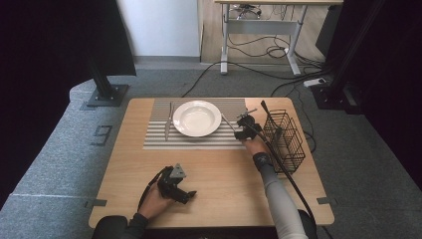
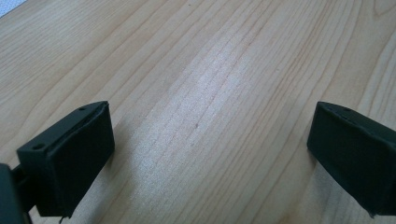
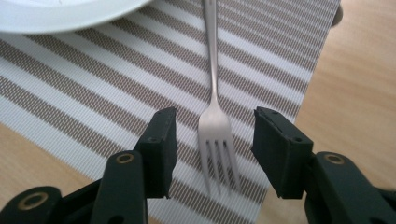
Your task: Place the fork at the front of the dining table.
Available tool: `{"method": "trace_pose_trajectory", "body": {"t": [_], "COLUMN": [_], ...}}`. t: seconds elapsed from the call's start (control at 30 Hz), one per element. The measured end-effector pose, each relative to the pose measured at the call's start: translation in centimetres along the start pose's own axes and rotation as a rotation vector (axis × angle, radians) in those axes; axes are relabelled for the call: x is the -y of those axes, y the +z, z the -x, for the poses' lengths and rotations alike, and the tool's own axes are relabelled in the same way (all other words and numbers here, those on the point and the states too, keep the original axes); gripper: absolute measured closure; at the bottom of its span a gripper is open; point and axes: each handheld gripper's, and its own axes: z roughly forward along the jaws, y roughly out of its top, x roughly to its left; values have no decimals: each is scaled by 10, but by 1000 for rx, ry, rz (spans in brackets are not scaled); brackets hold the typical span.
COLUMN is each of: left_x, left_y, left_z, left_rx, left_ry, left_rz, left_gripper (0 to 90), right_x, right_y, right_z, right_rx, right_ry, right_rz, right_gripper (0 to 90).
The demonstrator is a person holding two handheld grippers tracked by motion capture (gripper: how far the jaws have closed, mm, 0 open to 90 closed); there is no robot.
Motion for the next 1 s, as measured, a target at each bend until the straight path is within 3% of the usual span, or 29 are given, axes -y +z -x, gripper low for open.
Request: {"method": "trace_pose_trajectory", "body": {"t": [0.07,0.13,0.23,0.33,0.4,0.43,0.47,0.5,0.57,0.67,0.7,0.87,1.0], "left_x": [0,0,0,0,0,0,0,0,0,0,0,0,0], "left_y": [0,0,0,0,0,0,0,0,0,0,0,0,0], "left_z": [0,0,0,0,1,1,1,1,1,1,1,1,1], "left_rx": [1,0,0,0,0,0,0,0,-1,-1,-1,-1,0], "left_ry": [1,2,3,3,2,2,2,-1,0,-1,-1,-1,-2], "left_rz": [0,1,-1,-1,-1,-1,-1,1,0,0,0,-1,0], "left_gripper": [4,5,5,4,4,4,4,4,4,4,4,4,4], "right_x": [6,12,20,23,24,25,25,24,23,20,19,21,22], "right_y": [0,1,2,2,2,2,2,1,-4,-12,-16,-12,-9], "right_z": [-2,-4,-2,-5,-10,-18,-18,-26,-33,-33,-29,-26,-34], "right_rx": [6,49,-10,-39,-46,-76,-76,-121,-152,-149,-133,-152,-174], "right_ry": [0,-17,2,2,-24,-62,-62,-93,-118,-114,-106,-119,-142], "right_rz": [-13,-23,-24,-24,-25,-22,-22,-18,10,44,60,15,37], "right_gripper": [554,604,689,692,690,677,677,663,636,659,722,780,808]}}
